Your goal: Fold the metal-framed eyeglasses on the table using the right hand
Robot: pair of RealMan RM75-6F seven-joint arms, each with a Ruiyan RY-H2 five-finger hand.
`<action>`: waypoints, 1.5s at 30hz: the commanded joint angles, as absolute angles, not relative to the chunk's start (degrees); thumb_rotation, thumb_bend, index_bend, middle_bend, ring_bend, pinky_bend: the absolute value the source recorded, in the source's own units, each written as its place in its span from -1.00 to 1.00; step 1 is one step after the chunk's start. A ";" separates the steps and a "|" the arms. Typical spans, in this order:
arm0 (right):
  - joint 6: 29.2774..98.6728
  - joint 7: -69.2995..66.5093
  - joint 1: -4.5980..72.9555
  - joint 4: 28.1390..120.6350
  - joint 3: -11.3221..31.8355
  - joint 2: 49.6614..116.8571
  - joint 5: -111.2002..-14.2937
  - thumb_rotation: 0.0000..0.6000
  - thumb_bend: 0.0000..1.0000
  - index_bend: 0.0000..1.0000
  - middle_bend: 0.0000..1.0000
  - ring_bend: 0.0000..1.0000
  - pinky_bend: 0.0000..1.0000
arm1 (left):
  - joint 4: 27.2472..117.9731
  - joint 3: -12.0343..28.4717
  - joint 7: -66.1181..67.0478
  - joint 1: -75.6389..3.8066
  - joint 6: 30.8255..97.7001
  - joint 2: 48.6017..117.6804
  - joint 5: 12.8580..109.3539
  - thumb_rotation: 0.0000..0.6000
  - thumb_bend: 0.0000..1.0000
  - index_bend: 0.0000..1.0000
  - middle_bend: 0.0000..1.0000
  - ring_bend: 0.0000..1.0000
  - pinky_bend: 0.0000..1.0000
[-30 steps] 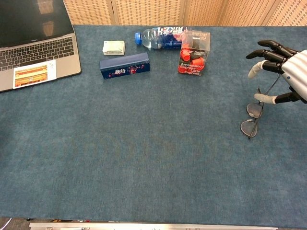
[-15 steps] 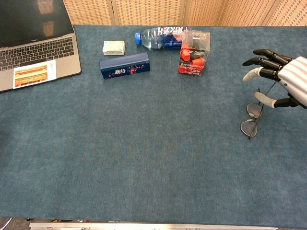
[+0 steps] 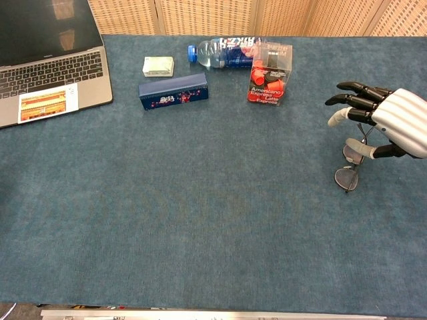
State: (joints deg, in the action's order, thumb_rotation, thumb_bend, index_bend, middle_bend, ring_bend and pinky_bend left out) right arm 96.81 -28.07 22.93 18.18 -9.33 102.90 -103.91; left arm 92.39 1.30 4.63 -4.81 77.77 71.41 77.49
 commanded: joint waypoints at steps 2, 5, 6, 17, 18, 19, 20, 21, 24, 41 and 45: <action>97.61 -28.82 22.72 18.36 -8.86 103.09 -103.35 1.00 -0.28 -0.25 -0.56 -0.83 -0.39 | 92.48 1.33 4.71 -4.87 77.76 71.38 77.51 1.00 -0.68 -0.02 -0.27 -0.52 0.02; 99.09 -29.45 22.75 19.11 -7.77 103.05 -102.42 1.00 -0.28 -0.25 -0.56 -0.83 -0.39 | 92.65 1.41 4.78 -4.96 77.73 71.30 77.50 1.00 -0.68 -0.02 -0.27 -0.52 0.02; 99.72 -29.54 22.78 19.46 -7.30 102.95 -102.04 1.00 -0.28 -0.25 -0.56 -0.83 -0.39 | 92.67 1.39 4.80 -4.95 77.72 71.26 77.47 1.00 -0.68 -0.02 -0.27 -0.52 0.02; 102.81 -28.09 22.29 24.27 -1.60 100.72 -96.79 1.00 -0.28 -0.25 -0.56 -0.83 -0.39 | 93.22 1.43 5.37 -5.15 77.75 71.08 77.63 1.00 -0.68 -0.02 -0.27 -0.52 0.02; 102.68 -27.75 22.10 24.59 -1.25 100.39 -96.37 1.00 -0.28 -0.25 -0.56 -0.83 -0.39 | 93.22 1.43 5.38 -5.16 77.79 71.10 77.64 1.00 -0.68 -0.02 -0.27 -0.52 0.02; 102.50 -27.48 21.95 24.76 -1.04 100.16 -96.08 1.00 -0.28 -0.25 -0.56 -0.83 -0.39 | 93.24 1.43 5.39 -5.16 77.79 71.10 77.65 1.00 -0.68 -0.02 -0.27 -0.52 0.02; 102.39 -27.23 21.71 24.90 -0.94 99.98 -95.88 1.00 -0.28 -0.25 -0.56 -0.83 -0.39 | 93.23 1.39 5.40 -5.14 77.80 71.13 77.67 1.00 -0.68 -0.02 -0.27 -0.52 0.02; 102.20 -26.85 21.40 24.98 -0.79 99.78 -95.61 1.00 -0.28 -0.25 -0.56 -0.83 -0.39 | 93.24 1.37 5.41 -5.14 77.80 71.14 77.67 1.00 -0.68 -0.02 -0.27 -0.52 0.02; 101.61 -25.81 20.59 24.89 -0.43 99.48 -94.89 1.00 -0.28 -0.25 -0.56 -0.83 -0.39 | 93.21 1.35 5.43 -5.15 77.74 71.16 77.59 1.00 -0.68 -0.02 -0.27 -0.52 0.02; 95.30 -23.40 19.30 23.73 3.64 100.57 -89.46 1.00 -0.29 -0.26 -0.56 -0.83 -0.39 | 93.42 1.31 5.72 -5.31 77.56 71.01 77.45 1.00 -0.68 -0.02 -0.27 -0.52 0.02; 94.23 -23.07 19.65 23.81 4.40 101.05 -88.65 1.00 -0.40 -0.26 -0.56 -0.83 -0.39 | 93.32 1.26 5.57 -5.30 77.54 71.03 77.50 1.00 -0.68 -0.02 -0.27 -0.52 0.02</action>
State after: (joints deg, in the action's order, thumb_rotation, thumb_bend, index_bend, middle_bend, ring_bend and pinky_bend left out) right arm 94.50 -23.19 19.52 23.80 4.15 100.90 -88.89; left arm 93.32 1.27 5.59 -5.30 77.54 71.03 77.49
